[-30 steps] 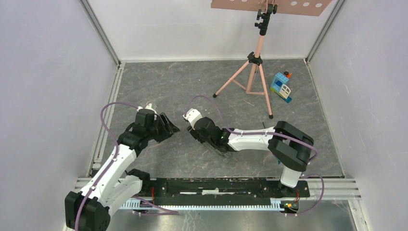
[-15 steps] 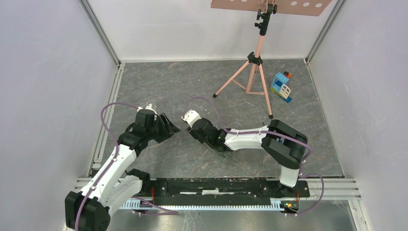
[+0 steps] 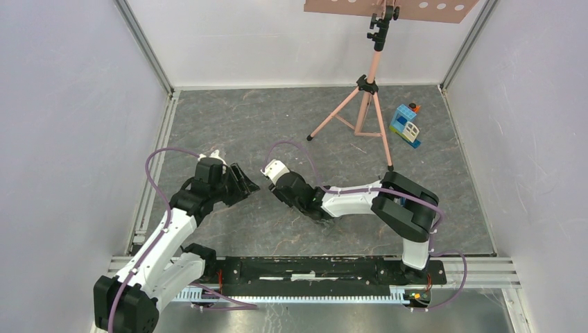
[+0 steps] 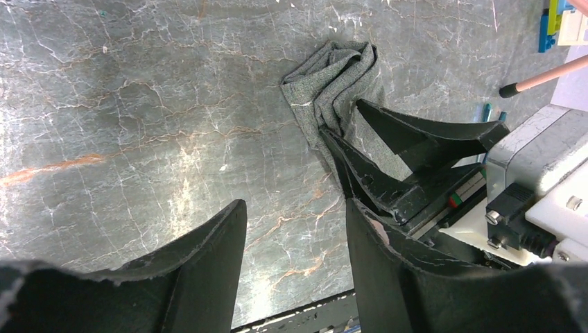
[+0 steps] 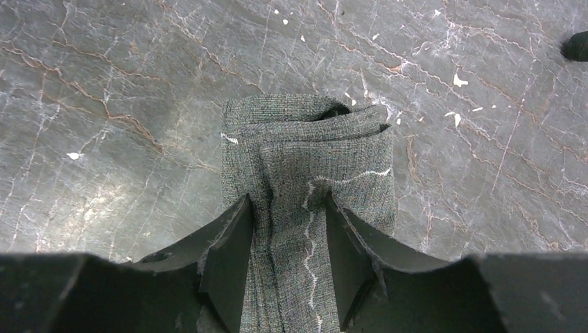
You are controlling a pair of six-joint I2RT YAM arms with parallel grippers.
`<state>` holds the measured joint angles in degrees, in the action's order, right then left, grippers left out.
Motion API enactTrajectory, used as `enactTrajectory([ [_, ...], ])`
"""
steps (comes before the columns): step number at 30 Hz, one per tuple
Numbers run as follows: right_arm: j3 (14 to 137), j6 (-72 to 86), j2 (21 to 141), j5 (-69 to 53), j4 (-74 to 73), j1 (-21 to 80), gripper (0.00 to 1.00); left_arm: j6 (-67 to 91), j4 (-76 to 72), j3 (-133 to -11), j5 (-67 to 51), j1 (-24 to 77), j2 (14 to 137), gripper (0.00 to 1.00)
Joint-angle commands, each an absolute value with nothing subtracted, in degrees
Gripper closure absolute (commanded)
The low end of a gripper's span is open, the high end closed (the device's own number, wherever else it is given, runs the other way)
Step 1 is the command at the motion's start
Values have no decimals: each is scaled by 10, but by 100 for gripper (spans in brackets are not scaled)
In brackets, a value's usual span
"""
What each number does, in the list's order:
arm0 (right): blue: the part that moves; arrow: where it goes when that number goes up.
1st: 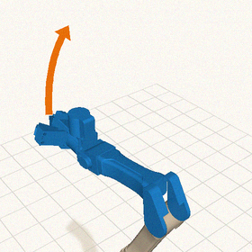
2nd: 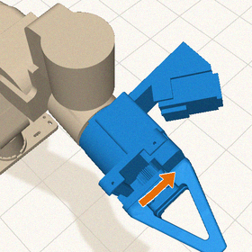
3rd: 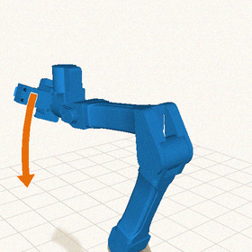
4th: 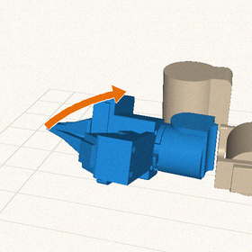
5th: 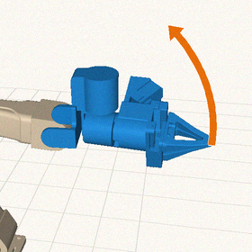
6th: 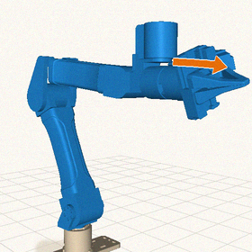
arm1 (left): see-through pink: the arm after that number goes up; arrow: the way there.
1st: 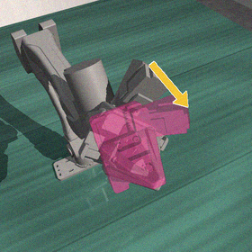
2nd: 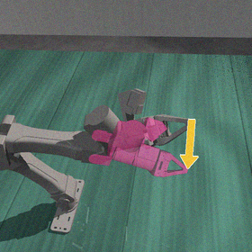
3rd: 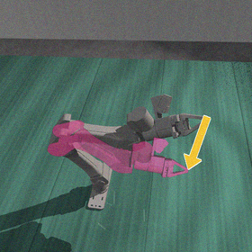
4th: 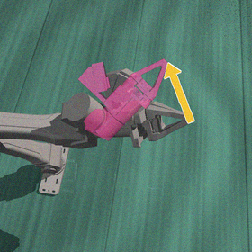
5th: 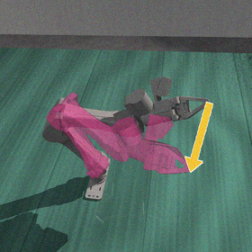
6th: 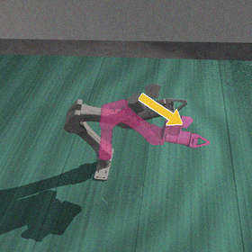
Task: Fold the napkin into a case and place the utensils inside
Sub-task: Stuff the top corner of the smaller-rectangle-folded napkin into the folded napkin.
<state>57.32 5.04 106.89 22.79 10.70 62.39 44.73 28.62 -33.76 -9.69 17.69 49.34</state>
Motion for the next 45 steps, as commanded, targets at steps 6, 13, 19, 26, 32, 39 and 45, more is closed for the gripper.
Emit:
enactTrajectory([
  [6,592,52,1073,253,140,626,68,455,249,-321,-128,173,507,37],
  [13,574,88,1052,237,155,624,100,451,192,-322,-145,180,585,32],
  [19,541,131,1029,221,182,614,100,450,155,-347,-122,208,647,46],
  [26,502,171,1001,185,211,593,100,447,136,-384,-83,261,720,56],
  [32,481,193,986,170,230,582,100,442,143,-432,-44,288,782,66],
  [39,468,213,976,159,245,573,100,432,195,-498,17,324,854,79],
  [45,445,250,972,122,271,553,100,439,209,-520,40,333,884,81],
])
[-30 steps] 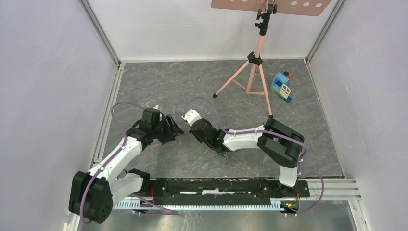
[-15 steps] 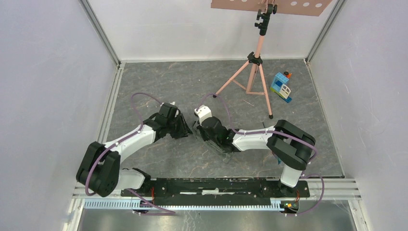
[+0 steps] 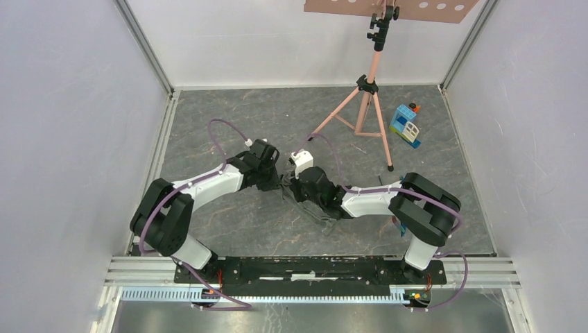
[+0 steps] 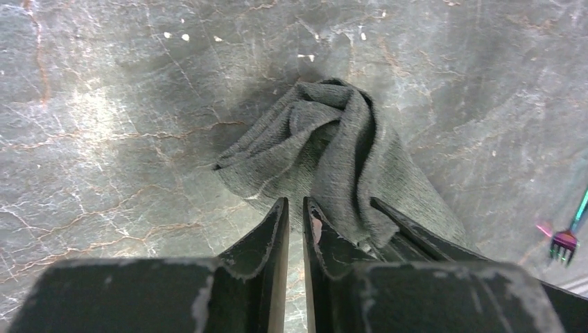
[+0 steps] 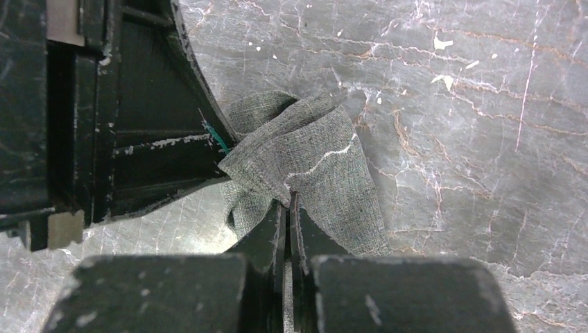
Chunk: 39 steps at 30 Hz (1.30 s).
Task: Fold the napkin into a case and place the utensils inside
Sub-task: Stuff the top corner of the smaller-rectangle-folded napkin into the folded napkin.
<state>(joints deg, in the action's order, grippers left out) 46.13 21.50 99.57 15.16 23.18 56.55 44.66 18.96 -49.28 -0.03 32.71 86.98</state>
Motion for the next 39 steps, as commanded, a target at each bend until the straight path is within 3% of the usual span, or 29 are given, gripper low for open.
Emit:
enactTrajectory([
  [1,442,254,971,117,276,550,100,441,212,-523,46,335,886,78],
  [16,406,290,970,68,322,523,100,456,217,-537,83,363,902,66],
  [31,406,287,971,58,335,524,100,459,295,-609,152,395,985,69],
  [34,406,287,973,55,336,524,100,455,295,-612,152,396,991,73],
  [37,408,283,977,51,335,524,100,451,282,-604,155,396,978,87],
  [39,412,277,981,48,330,524,100,448,256,-586,155,395,955,91],
])
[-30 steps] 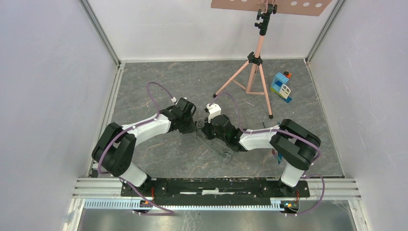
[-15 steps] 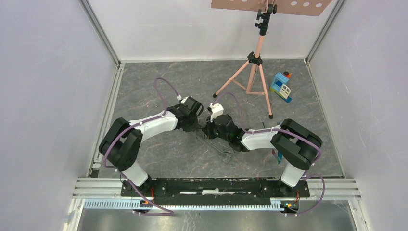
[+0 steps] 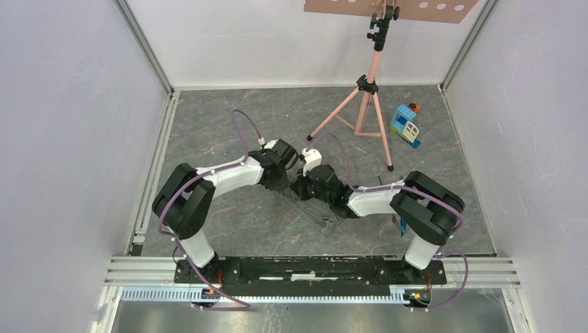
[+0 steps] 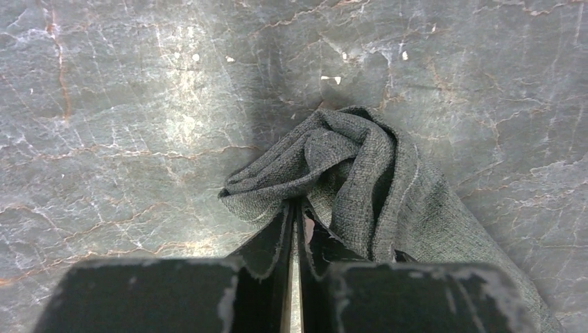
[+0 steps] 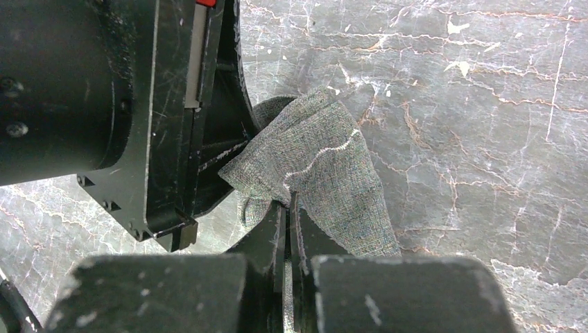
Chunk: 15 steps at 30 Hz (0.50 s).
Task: Fold the napkin into a case and place the utensils inside
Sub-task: Stuff the top corner of the smaller-rectangle-folded napkin into the folded napkin.
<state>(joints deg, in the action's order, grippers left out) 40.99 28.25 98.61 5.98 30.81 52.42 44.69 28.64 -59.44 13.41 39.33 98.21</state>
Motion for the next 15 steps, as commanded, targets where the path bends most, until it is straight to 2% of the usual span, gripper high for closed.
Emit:
enactTrajectory([
  [1,414,272,983,48,328,524,100,446,242,-573,153,394,940,92],
  [5,420,262,992,50,316,525,100,439,183,-522,136,385,895,98],
  [13,446,239,1032,41,293,542,99,434,52,-418,102,370,820,98],
  [15,457,235,1040,27,281,542,96,433,46,-407,100,367,815,98],
])
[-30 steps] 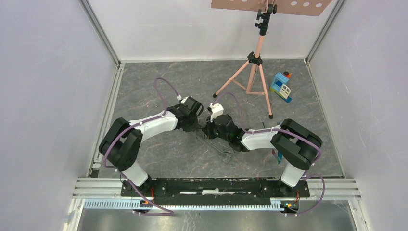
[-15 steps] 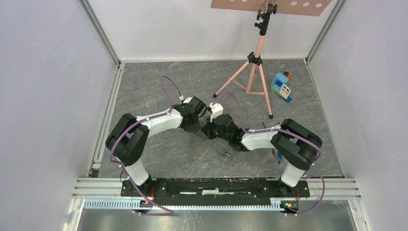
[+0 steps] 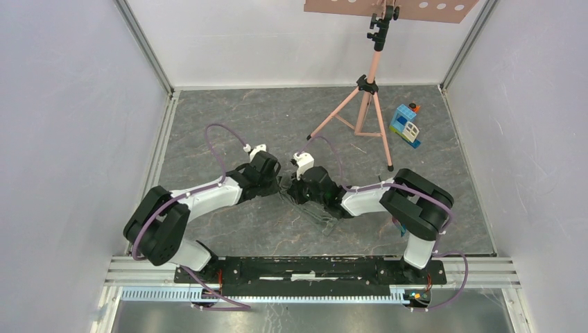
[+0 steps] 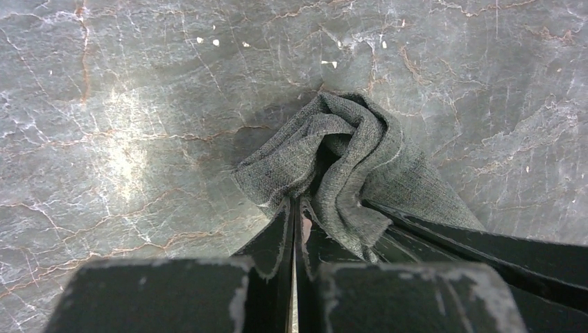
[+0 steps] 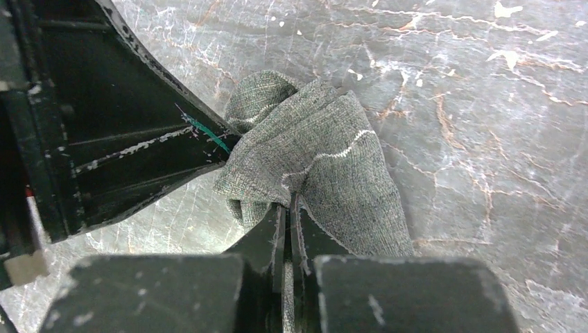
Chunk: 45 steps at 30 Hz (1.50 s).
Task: Fold the napkin into a case and place the utensils inside
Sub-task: Stuff the top corner of the smaller-rectangle-folded napkin into the folded napkin.
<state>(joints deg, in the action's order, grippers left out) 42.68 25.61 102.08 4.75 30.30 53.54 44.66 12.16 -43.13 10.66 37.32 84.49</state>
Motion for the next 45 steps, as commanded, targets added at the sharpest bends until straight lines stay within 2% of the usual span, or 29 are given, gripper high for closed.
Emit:
enactTrajectory([
  [1,462,232,1039,23,273,542,90,431,46,-405,100,366,814,98],
  [5,480,211,1017,2,239,540,68,426,44,-399,95,363,813,98],
  [9,486,188,984,1,211,537,55,425,43,-400,92,363,813,98],
  [11,487,178,974,-18,202,533,52,422,44,-400,92,363,812,98],
  [19,483,186,972,-55,244,522,55,418,50,-397,93,362,802,98],
  [25,512,183,1008,-57,247,522,62,414,50,-398,88,362,803,98],
  [29,524,183,1031,-54,252,521,63,414,47,-396,84,362,802,98],
  [35,528,190,1056,-32,255,521,80,412,45,-394,79,362,789,98],
  [38,514,209,1062,-4,265,522,85,412,41,-390,80,362,775,98],
  [42,520,239,1094,25,283,521,86,422,26,-384,67,363,769,98],
  [45,547,242,1109,1,262,524,82,427,22,-385,66,362,775,98],
])
